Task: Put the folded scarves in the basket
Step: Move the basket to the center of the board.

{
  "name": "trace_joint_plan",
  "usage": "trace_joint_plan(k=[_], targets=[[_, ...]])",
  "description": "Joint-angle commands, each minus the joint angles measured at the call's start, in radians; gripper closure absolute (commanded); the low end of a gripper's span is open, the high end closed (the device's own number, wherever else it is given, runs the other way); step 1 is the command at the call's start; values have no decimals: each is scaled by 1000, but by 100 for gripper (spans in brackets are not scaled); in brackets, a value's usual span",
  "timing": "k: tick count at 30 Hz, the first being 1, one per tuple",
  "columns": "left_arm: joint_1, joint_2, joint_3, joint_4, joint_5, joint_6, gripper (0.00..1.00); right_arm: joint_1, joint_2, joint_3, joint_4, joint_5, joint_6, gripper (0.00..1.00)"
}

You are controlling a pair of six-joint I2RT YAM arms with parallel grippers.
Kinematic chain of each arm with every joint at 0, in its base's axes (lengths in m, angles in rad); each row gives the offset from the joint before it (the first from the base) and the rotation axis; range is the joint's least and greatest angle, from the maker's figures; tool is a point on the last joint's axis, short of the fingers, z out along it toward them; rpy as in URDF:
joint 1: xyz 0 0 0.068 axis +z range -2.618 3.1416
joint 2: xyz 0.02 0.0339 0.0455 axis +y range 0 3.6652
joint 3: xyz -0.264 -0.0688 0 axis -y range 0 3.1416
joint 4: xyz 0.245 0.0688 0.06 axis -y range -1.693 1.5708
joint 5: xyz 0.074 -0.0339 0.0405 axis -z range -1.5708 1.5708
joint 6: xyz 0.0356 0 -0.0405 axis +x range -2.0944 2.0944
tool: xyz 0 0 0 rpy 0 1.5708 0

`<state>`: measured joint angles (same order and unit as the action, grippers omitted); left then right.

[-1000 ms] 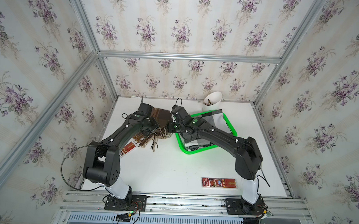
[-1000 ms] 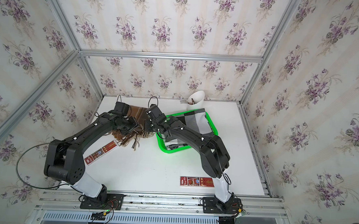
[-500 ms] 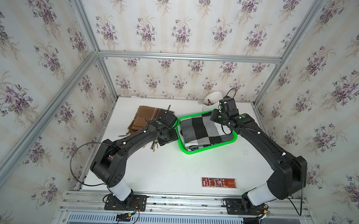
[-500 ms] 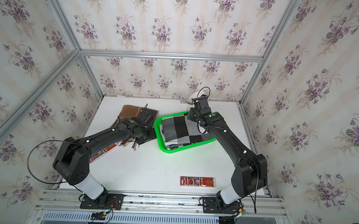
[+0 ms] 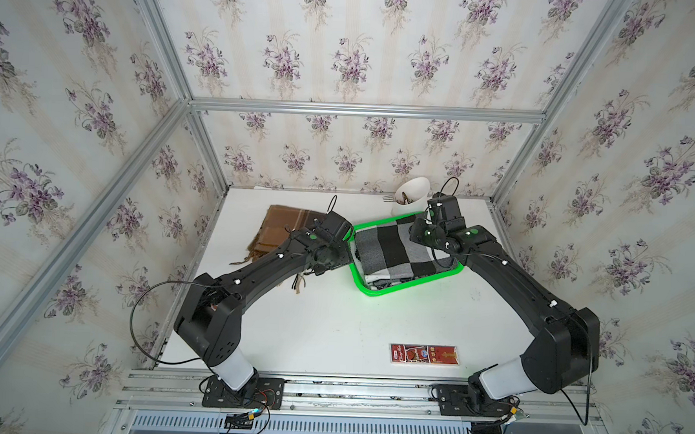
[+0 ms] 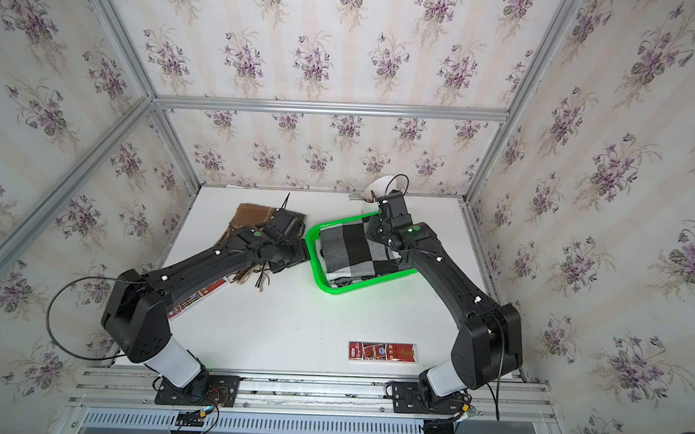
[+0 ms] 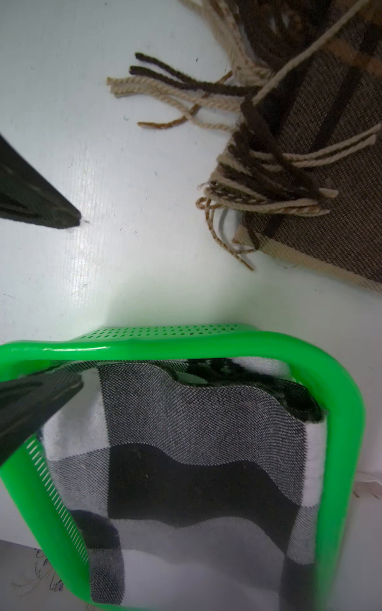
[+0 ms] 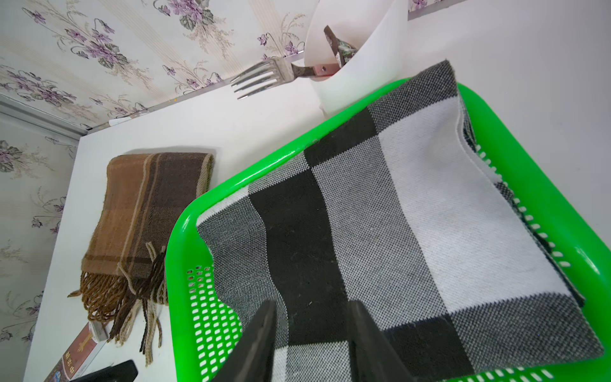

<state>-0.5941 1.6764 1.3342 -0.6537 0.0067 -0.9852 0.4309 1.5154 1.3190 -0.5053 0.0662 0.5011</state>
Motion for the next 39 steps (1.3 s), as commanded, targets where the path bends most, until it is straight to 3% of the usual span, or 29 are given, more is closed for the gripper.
trace_joint_plan(k=[1,6,9,13,18,29,39], targets=[[1,97,73,34,59,55,30,-3,-4,11,-4,-1,-3,59],[2,228,153,15,99,69,40,-14,-25,9,-18,7,-10,59],[2,251,161,2,78,83,59,-28,-41,-5,-19,7,-10,59],[2,188,86,12,82,113,82,-54,-47,-8,-19,-2,-18,59],[2,64,-19,-53,130,189,97,-67,-29,24,-21,-13,-24,59],[70,-296,-327,-266,107,263,100,-68,-18,43,-15,-45,-22,59],[112,-430,-415,-361,34,263,100,-66,-1,30,15,-110,-12,59]])
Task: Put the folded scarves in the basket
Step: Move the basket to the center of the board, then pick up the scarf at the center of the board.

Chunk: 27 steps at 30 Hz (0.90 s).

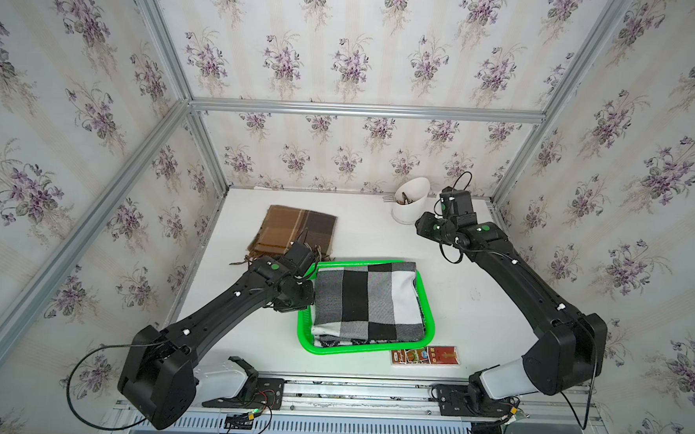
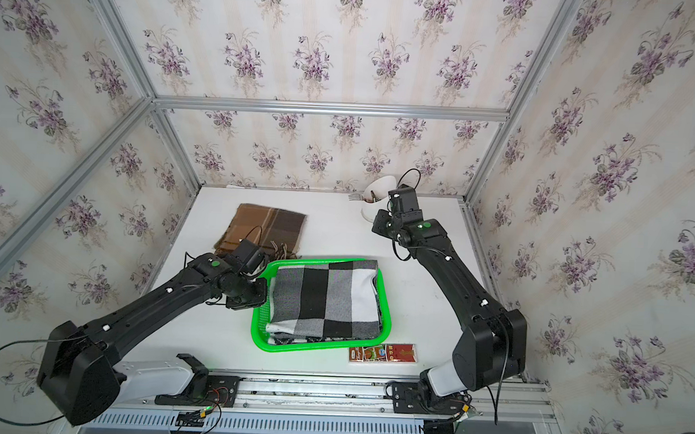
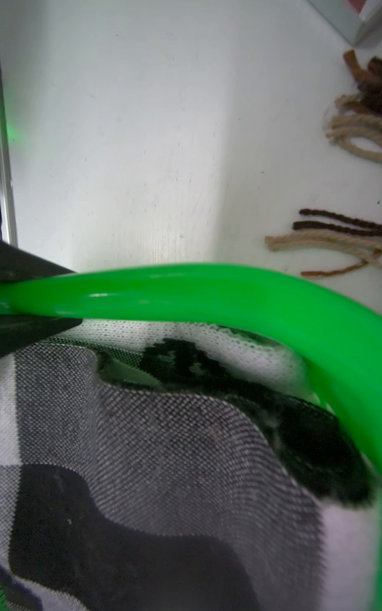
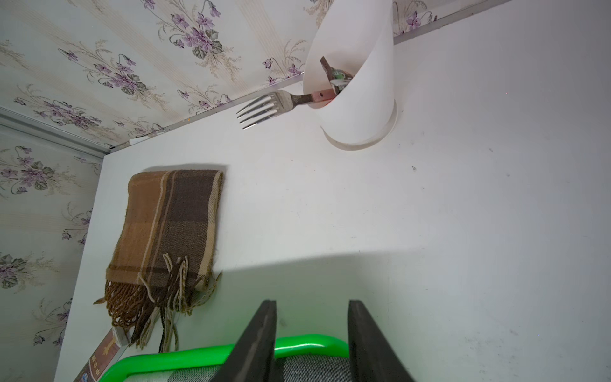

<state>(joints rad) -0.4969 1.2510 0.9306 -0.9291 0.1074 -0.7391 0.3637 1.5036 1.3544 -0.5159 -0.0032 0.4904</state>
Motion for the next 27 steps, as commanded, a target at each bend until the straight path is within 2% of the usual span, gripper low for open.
trace_joint_plan(k=[1,2,3,4,5,8,12,15,18,21,24,27], targets=[[22,1,-14,-77,-67,22,100,4,19,-6,31,-56,0,59],[28,12,-16,-70,-75,22,94,11,31,-6,36,-68,0,59],[34,21,-15,-67,-86,20,83,21,42,-5,41,-78,-1,58],[36,30,-11,-67,-105,13,63,33,62,2,42,-85,-3,57],[36,38,-4,-68,-123,4,48,48,83,13,43,-95,-3,56],[35,23,35,-98,-174,-27,28,82,152,50,62,-145,2,52],[42,-37,144,-167,-282,-54,25,130,274,136,103,-192,10,44],[111,-65,201,-117,-323,-39,24,165,412,274,96,-227,22,41],[289,-26,211,-5,-233,-17,23,222,567,471,55,-241,34,39],[453,88,232,79,-104,-43,22,236,741,698,-3,-259,59,39],[535,238,274,141,-51,-68,21,237,900,896,-40,-296,109,39],[587,352,298,226,-31,-91,19,238,997,960,17,-314,176,38]])
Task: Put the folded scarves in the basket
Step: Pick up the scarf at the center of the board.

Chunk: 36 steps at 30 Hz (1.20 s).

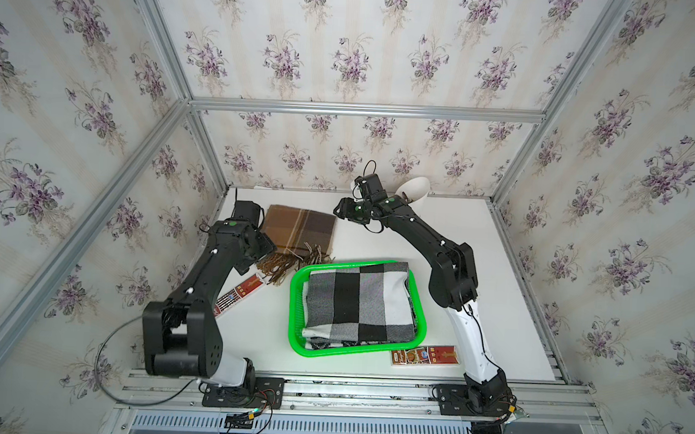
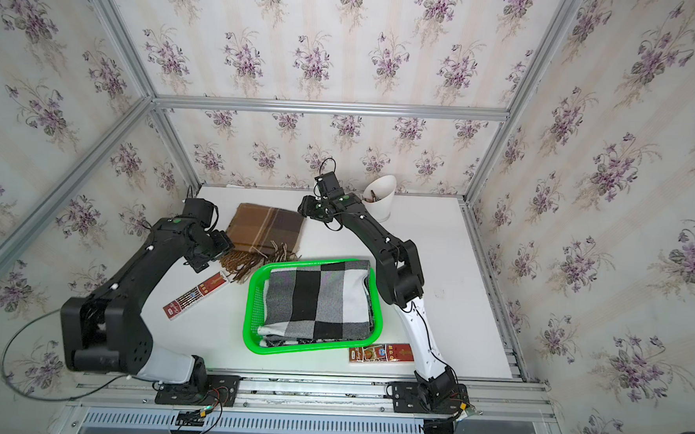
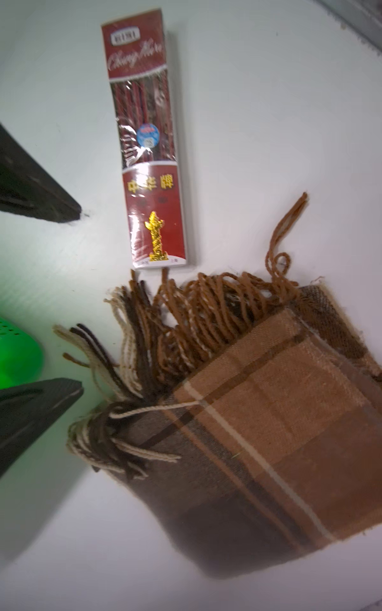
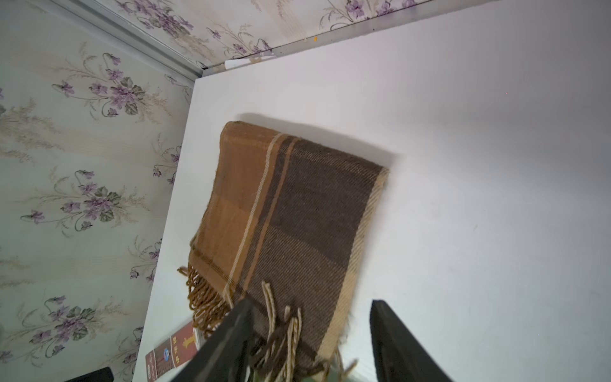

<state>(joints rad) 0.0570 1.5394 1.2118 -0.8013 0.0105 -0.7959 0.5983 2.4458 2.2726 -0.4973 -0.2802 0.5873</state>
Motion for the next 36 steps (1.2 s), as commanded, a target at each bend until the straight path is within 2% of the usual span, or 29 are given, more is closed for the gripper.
trace_joint_plan(k=[1,7,11,18,22,26,28,30,32,36], targets=[[47,90,26,118,84,-38,19,3,67,42,24,-38,94,38],[103,260,107,194,150,-21,16,5,188,54,159,-49,135,38],[128,332,140,208,143,-9,16,5,257,123,148,-28,151,38],[151,443,198,197,150,3,19,8,293,122,188,-13,185,38],[153,463,187,260,164,9,21,8,303,122,202,-14,197,38],[148,527,239,244,202,22,28,8,306,122,209,-15,214,38],[143,531,217,281,244,16,40,8,309,122,220,-19,225,38],[130,540,203,299,293,11,57,7,313,123,232,-16,231,38],[110,542,190,305,315,5,60,6,316,124,229,-8,236,38],[77,516,137,343,338,-17,59,-4,315,125,183,-2,240,38]])
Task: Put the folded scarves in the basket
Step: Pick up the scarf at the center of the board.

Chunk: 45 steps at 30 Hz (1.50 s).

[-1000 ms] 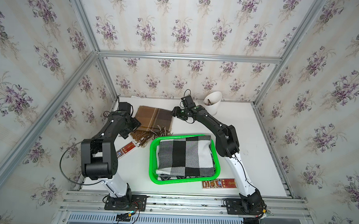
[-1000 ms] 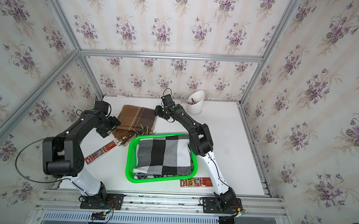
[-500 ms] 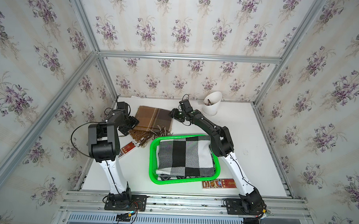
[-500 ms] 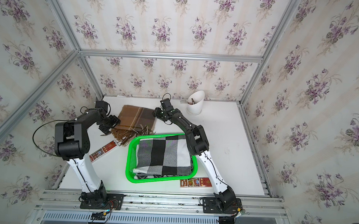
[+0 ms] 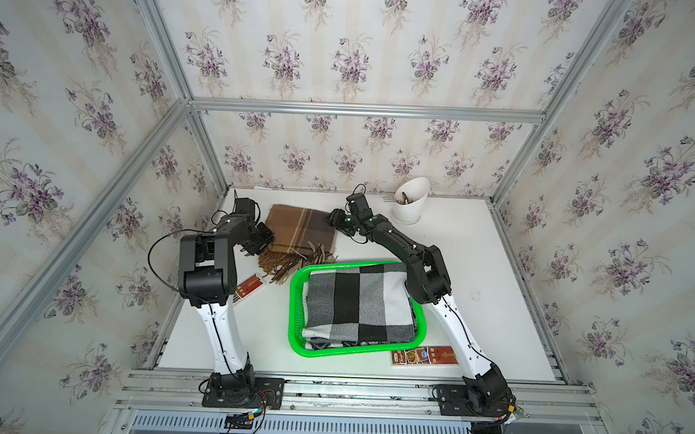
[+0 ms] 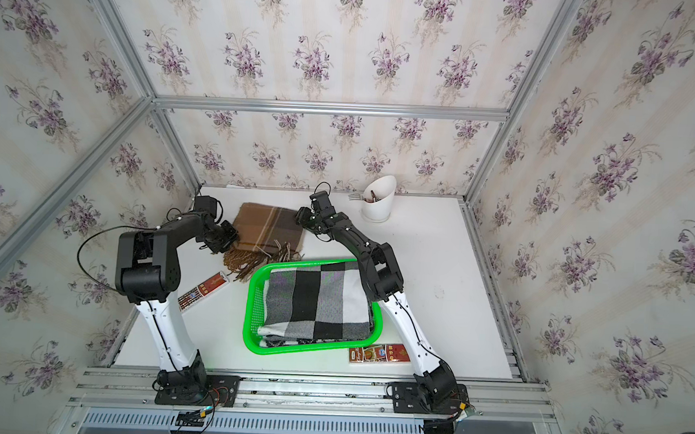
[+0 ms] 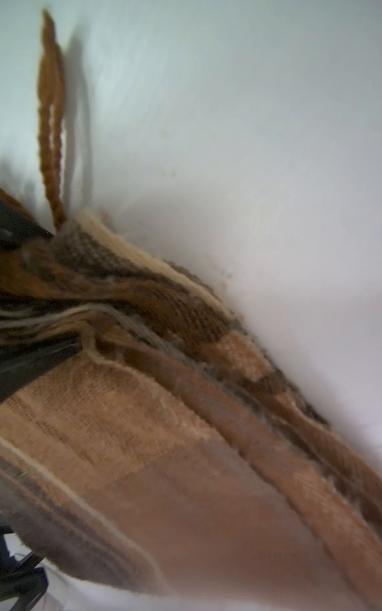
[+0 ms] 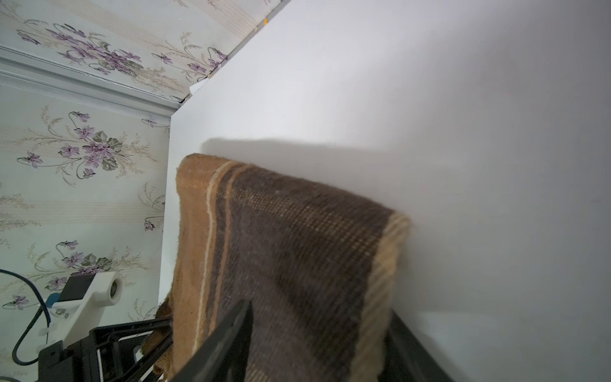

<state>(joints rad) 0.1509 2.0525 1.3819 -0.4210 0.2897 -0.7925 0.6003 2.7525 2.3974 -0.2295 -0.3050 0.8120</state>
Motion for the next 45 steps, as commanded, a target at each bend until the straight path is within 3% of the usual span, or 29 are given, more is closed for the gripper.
trace_joint_plan(k=[1,5,7,12,14,25,45], targets=[[-23,1,-39,-33,61,-22,59,-9,6,1,-102,24,14,38],[-34,-1,-55,-20,63,-28,64,-14,18,-1,-113,7,19,40],[-33,-4,-64,-6,63,-33,71,-15,34,-1,-100,7,28,48],[-35,0,-67,47,118,-35,96,-25,51,-1,-44,9,41,88],[-34,-7,-70,70,142,-40,100,-25,38,-1,-32,24,34,100],[-35,-144,-66,82,184,-65,100,-23,-136,-63,13,54,-37,100],[-39,-270,29,-3,204,-75,100,-34,-239,-52,6,33,-38,100]])
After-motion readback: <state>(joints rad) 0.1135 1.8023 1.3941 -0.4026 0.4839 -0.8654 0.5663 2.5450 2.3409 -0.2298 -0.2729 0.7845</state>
